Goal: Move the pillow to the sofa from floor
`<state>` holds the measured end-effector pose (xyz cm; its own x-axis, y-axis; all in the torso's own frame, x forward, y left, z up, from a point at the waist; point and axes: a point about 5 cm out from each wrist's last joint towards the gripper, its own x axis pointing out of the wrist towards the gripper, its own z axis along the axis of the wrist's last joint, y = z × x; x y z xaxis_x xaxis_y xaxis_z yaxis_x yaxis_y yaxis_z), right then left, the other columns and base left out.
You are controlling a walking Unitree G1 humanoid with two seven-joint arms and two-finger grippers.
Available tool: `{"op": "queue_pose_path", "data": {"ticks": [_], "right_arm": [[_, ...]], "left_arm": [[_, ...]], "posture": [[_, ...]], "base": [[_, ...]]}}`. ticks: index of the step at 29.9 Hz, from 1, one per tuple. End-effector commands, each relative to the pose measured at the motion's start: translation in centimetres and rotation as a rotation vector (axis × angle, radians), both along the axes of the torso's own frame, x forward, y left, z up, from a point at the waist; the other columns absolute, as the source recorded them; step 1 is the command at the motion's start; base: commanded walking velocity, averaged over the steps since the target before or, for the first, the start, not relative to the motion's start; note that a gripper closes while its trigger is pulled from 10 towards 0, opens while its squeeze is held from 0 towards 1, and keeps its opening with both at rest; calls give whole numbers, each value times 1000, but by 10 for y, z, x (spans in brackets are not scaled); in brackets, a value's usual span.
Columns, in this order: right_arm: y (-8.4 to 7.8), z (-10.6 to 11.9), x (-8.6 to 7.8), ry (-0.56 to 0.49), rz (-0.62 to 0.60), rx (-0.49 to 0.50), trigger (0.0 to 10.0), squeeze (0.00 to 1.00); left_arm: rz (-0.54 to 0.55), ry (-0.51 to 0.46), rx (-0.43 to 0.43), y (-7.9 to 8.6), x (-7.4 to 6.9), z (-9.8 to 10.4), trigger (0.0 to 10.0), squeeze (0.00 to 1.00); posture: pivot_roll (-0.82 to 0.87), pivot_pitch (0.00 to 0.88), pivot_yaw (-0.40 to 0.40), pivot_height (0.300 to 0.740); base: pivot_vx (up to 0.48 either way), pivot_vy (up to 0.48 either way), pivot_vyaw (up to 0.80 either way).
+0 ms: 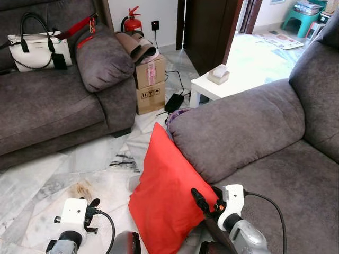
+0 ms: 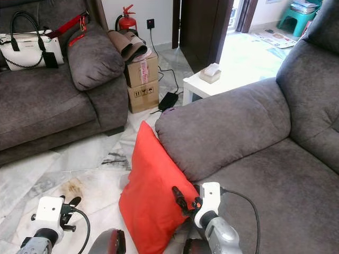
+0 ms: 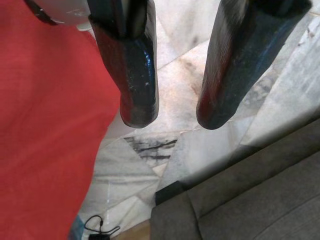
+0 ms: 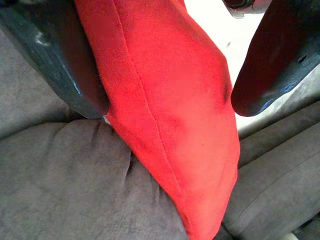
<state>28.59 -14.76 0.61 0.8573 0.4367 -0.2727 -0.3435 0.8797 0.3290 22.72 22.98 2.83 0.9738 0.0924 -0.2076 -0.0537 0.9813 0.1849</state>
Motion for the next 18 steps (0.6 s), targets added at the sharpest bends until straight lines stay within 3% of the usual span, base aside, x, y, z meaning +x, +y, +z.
{"op": "queue_pose_path", "data": {"ticks": [1, 18], "right_arm": [[5, -5, -3, 31, 11, 17, 10000, 0], [29, -5, 2, 67, -3, 43, 10000, 0]], "left_arm": [[2, 21, -14, 1, -4, -2, 10000, 0], [-14, 7, -6, 1, -10, 8, 10000, 0]], "posture": [[133, 157, 18, 605], [188, 213, 35, 605]], "base": [[0, 0, 0], [0, 0, 0]]}}
